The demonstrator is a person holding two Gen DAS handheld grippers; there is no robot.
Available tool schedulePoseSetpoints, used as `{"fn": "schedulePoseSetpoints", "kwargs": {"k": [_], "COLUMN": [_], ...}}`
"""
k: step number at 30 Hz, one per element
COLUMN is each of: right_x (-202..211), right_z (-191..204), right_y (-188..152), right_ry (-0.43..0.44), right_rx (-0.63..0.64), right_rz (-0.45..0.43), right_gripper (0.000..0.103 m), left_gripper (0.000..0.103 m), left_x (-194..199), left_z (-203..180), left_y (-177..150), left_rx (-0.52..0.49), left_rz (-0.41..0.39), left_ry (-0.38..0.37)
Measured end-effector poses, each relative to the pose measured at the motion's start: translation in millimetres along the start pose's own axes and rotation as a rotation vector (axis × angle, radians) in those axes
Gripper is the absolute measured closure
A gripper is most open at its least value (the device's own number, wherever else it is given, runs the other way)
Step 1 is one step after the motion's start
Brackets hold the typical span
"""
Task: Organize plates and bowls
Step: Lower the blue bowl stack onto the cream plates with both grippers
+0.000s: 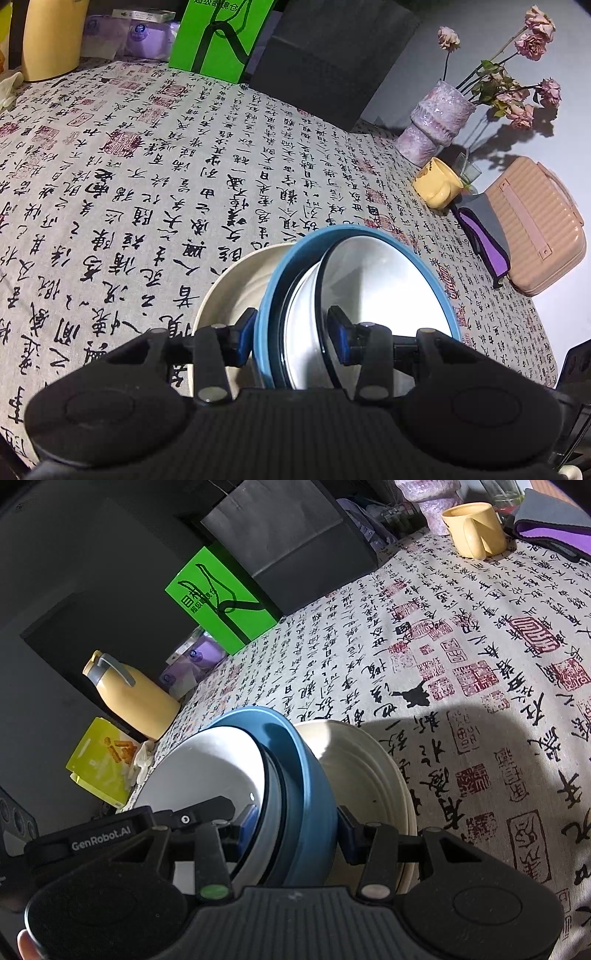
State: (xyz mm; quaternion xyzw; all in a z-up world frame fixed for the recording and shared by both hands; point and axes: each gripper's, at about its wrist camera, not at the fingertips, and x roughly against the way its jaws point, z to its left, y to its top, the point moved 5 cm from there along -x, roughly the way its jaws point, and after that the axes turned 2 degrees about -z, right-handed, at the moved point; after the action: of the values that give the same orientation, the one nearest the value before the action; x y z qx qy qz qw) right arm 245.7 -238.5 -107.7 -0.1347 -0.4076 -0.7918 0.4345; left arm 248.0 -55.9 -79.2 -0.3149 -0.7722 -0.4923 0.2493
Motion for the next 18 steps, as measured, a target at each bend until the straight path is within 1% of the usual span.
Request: {"fn": "schedulePoseSetpoints", "kwargs": {"k": [5, 8, 13, 15, 17, 18], "right_x": [0.3, 0.1, 0.0, 1.0, 4.9, 8.1], "right_z": [-1.1, -1.3, -0.8, -0.5, -0.3, -0.7], "right_y": [1.1, 2.3, 3.0, 3.4, 4.8, 5.8], "right_ry": [-0.001, -0.004, 0.004, 0.006, 0.007, 0.006], "right_rx": [0.008, 0.008, 0.015, 0.017, 0.019, 0.021], "right_rz": [0.004, 0.002, 0.005, 0.0, -0.02, -0.033], "right_gripper": [0.058, 0.056, 0.054, 0.053, 0.052, 0.049], "left_gripper": [0.061, 0.061, 0.059, 0.054, 0.039, 0.035], "left_x": [-0.3, -1.6, 3.0, 5.6, 8.8, 10.9], "left_z": [-1.7, 0.0, -1.4, -1.5, -1.0, -0.6], "left_y": [-0.6, -0.3, 0.9, 1.0, 1.6, 1.8], "left_rx": [-0.018, -0.016, -0.032, -0.037, -0.042, -0.05], "left_rz": [0.004, 0.008, -0.013, -0.023, -0.036, -0.044], "left_ry": [0.002, 0.003, 0.001, 0.003, 0.011, 0.016]}}
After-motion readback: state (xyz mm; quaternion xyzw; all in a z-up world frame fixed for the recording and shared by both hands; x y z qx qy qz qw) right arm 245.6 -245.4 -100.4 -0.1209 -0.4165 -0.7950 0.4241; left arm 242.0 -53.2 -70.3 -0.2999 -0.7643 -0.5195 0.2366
